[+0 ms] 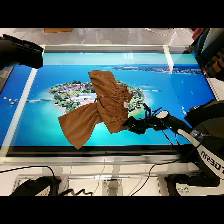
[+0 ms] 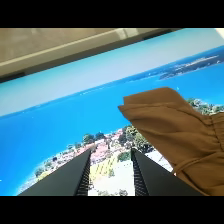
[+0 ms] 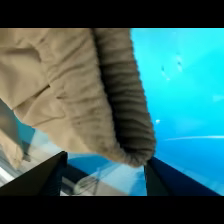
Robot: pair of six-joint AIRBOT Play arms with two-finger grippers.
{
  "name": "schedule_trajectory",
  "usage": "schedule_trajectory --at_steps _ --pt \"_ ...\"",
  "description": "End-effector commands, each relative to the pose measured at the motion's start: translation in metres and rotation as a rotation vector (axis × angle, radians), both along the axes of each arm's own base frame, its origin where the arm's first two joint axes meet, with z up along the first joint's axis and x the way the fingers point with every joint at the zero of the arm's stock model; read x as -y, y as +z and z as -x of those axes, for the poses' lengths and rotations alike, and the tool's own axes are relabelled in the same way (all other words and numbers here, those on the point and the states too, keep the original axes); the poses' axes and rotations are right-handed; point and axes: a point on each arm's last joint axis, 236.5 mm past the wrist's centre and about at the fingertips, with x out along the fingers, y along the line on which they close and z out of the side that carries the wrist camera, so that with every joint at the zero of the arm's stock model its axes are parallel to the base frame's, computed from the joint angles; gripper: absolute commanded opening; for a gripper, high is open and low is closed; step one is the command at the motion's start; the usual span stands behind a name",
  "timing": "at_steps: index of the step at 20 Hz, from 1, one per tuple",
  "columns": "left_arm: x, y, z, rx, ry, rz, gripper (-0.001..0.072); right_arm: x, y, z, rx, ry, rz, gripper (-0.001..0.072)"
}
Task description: Fold the clothes and pants, and hang the long-sleeved shirts on hangers.
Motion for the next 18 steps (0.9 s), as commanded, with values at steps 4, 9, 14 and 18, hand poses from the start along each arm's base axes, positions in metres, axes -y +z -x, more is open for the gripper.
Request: schedule_trajectory --at_steps 4,9,14,18 --pt "0.000 0.000 0.000 0.001 0.000 -0.001 0.0312 0.006 0.009 -0.024 0.148 0.125 0.031 0.0361" --pt "0.000 0.001 0.000 0.003 -0.001 0.001 0.0306 0.003 0.021 -0.037 0.261 0.206 0.043 0.0026" --pt "-0.021 -0.018 -0.003 -0.073 0.066 0.004 0.0290 0.006 0.080 -0.070 0.489 0.283 0.104 0.0024" --pt "-0.082 -0.089 0.014 -0.334 0.246 0.018 0.0291 0.029 0.151 -0.092 0.714 0.233 0.225 0.0024"
